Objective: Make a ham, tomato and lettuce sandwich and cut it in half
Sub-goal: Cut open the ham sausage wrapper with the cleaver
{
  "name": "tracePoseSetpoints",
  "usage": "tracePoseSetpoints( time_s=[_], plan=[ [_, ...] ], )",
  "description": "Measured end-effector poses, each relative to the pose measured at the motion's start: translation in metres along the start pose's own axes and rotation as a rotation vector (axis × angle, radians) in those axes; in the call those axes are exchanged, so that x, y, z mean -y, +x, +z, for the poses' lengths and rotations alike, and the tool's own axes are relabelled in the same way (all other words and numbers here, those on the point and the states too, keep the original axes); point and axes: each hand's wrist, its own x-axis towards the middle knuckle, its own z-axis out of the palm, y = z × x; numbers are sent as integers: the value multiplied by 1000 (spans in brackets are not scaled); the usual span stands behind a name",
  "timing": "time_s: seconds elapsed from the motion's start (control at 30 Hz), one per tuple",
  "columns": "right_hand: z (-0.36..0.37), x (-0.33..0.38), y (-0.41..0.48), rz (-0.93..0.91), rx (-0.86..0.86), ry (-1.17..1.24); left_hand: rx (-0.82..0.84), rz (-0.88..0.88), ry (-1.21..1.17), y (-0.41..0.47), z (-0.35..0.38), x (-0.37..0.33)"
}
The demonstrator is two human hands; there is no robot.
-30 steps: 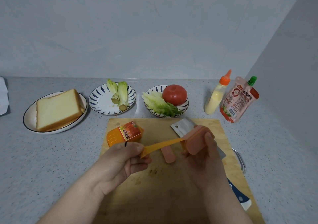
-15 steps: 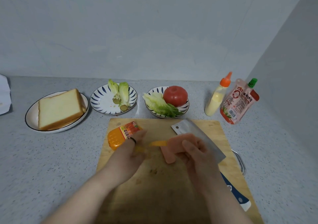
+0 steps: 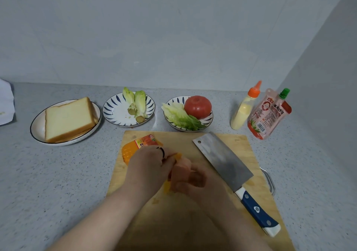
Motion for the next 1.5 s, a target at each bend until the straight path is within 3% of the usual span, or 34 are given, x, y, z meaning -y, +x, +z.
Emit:
tracePoseSetpoints(
  time_s=[0.1, 0.23, 0.33, 0.43, 0.5, 0.57, 0.63, 0.83, 0.93, 1.17, 1.27, 1.37, 1.5],
  plan=[
    [5, 1, -1, -68, 16, 150, -23, -76, -177, -3, -1, -9],
    [5, -8, 1, 26, 39, 467, -22, -234, -466, -9, 4, -9],
    [5, -11, 2, 113, 76, 877, -14, -221, -467, -20, 6, -9],
    [-7, -16, 7, 164, -89, 1095, 46, -248, -360, -30, 11, 0],
    [-18, -16, 10, 150, -181, 819, 119, -303, -288, -33, 15, 8],
    [-23, -13, 13, 121, -242, 276, 140, -351, -266, -34, 16, 16],
    [-19, -15, 15, 31, -237, -104, 146, -373, -259, -31, 13, 24],
    [17, -20, 27, -209, -121, -724, 44, -550, -390, -23, -6, 45],
    [27, -24, 35, -169, -58, -912, 10, -599, -423, -21, -10, 51],
    [30, -15, 34, -152, -71, -972, -46, -588, -419, -16, -11, 54],
    [33, 3, 28, -75, -122, -538, -51, -541, -433, -9, -10, 51],
    [39, 18, 24, 145, 98, -75, -33, -490, -456, -3, -5, 43],
    [40, 22, 27, 200, 140, 49, 43, -411, -466, 0, 2, 38]
  ],
)
